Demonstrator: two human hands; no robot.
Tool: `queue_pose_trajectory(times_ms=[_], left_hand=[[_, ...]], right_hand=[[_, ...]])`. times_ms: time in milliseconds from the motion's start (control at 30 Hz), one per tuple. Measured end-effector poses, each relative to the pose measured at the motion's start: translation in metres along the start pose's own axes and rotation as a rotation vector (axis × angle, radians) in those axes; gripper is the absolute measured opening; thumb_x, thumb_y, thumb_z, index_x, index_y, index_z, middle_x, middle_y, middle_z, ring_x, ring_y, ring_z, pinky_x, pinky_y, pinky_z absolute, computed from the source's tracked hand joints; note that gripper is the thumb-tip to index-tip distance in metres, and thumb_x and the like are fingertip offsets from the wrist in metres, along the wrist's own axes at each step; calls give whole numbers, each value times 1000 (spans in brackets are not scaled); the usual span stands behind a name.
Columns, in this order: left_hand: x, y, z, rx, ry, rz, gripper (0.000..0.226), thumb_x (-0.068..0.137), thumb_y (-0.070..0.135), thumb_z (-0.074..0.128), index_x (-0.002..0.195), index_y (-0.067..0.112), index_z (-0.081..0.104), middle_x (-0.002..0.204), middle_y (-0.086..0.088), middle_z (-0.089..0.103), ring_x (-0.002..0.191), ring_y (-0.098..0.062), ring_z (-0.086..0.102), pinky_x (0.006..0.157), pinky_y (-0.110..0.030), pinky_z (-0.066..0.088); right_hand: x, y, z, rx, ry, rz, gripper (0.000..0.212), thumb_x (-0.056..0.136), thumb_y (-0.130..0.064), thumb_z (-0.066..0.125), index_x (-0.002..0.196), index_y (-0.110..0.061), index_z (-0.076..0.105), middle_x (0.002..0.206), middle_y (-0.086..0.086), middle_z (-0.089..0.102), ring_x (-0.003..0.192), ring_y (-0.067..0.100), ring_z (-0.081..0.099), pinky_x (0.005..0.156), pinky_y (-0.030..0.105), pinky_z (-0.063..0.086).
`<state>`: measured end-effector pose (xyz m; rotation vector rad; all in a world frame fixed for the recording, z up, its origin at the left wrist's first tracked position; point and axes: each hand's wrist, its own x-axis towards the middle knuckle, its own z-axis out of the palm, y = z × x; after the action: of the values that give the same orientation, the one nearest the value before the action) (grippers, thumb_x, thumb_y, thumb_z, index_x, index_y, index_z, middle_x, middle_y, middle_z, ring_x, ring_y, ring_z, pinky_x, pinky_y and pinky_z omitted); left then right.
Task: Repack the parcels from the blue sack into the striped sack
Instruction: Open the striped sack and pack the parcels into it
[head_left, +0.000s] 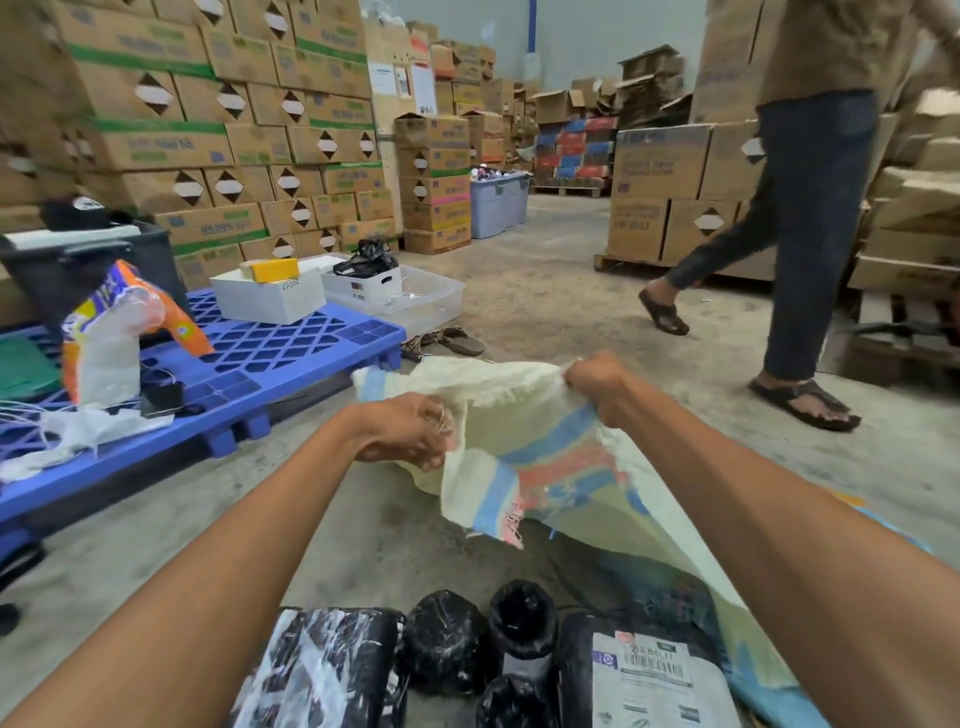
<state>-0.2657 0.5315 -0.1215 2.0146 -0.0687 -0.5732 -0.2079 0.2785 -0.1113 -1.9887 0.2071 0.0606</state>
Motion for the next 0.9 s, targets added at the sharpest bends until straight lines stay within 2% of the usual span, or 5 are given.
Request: queue_pose_trajectory(times_ms=[133, 333, 433, 633, 900], left_hand=[[-13, -8, 4, 618, -133, -279, 16, 85, -5, 60, 81, 9, 57, 74, -11, 66, 56, -18, 64, 60, -32, 55], [-3, -25, -24, 590, 817, -161, 18, 81, 20, 62, 95, 8, 62, 87, -11, 66, 73, -27, 66, 58, -31, 49], [-3, -23, -38, 479, 959, -136, 23, 80, 23, 66, 95, 10, 55, 98, -15, 63, 89, -34, 61, 65, -35, 44], [-17, -50, -41, 409, 705, -308, 87, 87, 9, 65, 149, 7, 4, 115, -26, 60, 49, -23, 64, 38, -28, 43], [-32, 52, -14, 280, -22, -105, 144, 51, 42, 94, 154, 41, -7, 164, 3, 7, 146, -23, 22, 118, -45, 28]], right_hand=[[5, 5, -8, 117, 204, 62, 14, 93, -13, 54, 99, -3, 60, 101, 13, 63, 84, 24, 60, 64, 32, 44], [-9, -3, -7, 113, -26, 123, 22, 83, -24, 50, 95, -9, 62, 88, 13, 60, 70, 26, 58, 58, 32, 45], [-3, -1, -13, 178, 127, 96, 30, 84, -26, 55, 97, -2, 68, 92, 12, 68, 74, 28, 66, 65, 37, 55], [-4, 17, -53, 217, 295, 177, 23, 92, -20, 59, 105, -3, 66, 92, 13, 63, 75, 28, 64, 62, 32, 50], [-15, -18, -23, 257, -62, 142, 12, 94, -10, 55, 85, -5, 62, 74, 14, 62, 49, 24, 60, 41, 27, 51]])
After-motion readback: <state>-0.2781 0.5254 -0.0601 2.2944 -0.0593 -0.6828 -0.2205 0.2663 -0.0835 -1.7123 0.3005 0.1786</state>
